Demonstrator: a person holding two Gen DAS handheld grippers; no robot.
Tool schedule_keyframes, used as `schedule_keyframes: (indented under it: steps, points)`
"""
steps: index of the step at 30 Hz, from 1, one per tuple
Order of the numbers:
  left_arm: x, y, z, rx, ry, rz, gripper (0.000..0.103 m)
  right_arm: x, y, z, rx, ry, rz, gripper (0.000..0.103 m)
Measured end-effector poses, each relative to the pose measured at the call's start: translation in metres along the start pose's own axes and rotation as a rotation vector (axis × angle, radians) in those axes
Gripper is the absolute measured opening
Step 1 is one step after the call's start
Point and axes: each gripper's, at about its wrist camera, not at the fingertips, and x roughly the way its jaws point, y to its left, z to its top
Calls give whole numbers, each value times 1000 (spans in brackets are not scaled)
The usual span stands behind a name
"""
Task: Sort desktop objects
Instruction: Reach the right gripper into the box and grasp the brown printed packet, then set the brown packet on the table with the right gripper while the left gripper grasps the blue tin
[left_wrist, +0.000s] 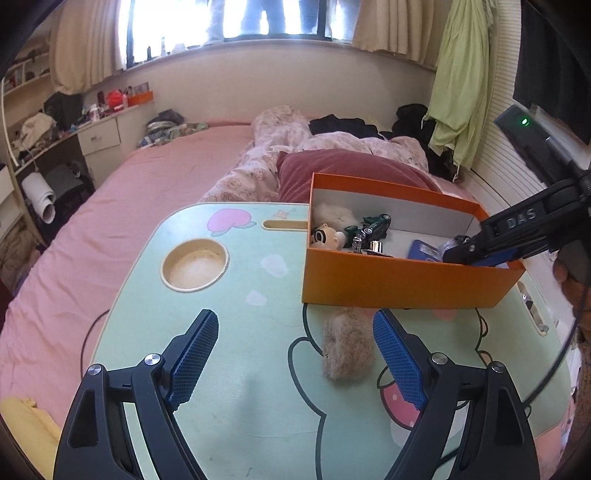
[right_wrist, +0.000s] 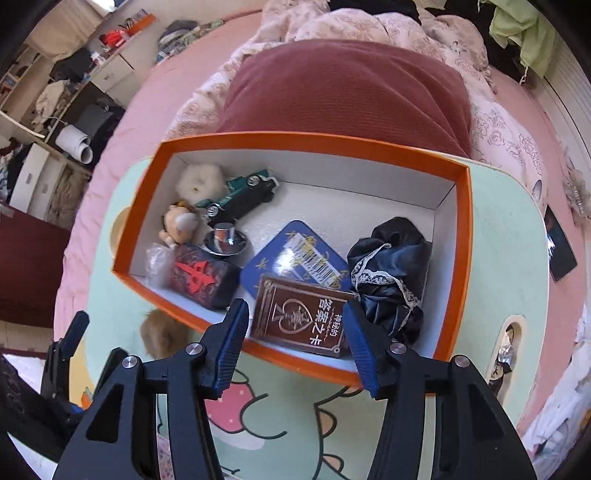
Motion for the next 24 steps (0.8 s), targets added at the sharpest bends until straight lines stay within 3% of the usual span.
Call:
schedule_keyframes:
  steps: [4, 6, 7, 8, 10, 13, 16, 19, 22, 24]
  points:
    - [0, -2, -2, 4, 2, 13, 86, 17, 4, 9, -16, 36, -40, 61]
    - [-1, -3, -3, 4, 1, 12, 86, 23, -2, 10, 37, 42, -11, 55]
    - [-1, -4, -2, 4, -1, 14, 86, 20, -7, 10, 59, 27, 4, 47]
    - [-1, -5, -2, 3, -1, 17, 86, 15, -10, 10, 63, 10, -2, 33]
    - [0, -5, -2, -4, 4, 18, 86, 3, -16, 7, 58, -19, -12, 22]
    - [2, -6, -3, -15, 16, 9, 86, -17, -20, 1, 40, -74, 20, 20]
    - [0, -8, -3, -15, 13, 8, 86, -54, -20, -10, 30, -211, 107, 20]
    - [-4, -7, -2, -17, 7, 13, 86, -88, -9, -41, -30, -352, 199, 20]
    - [-5, -1, 4, -40, 10, 6, 86, -79, 9, -72, -95, -394, 282, 20]
    - [-2, 3, 11, -61, 31, -14, 86, -56, 7, -92, -89, -353, 344, 20]
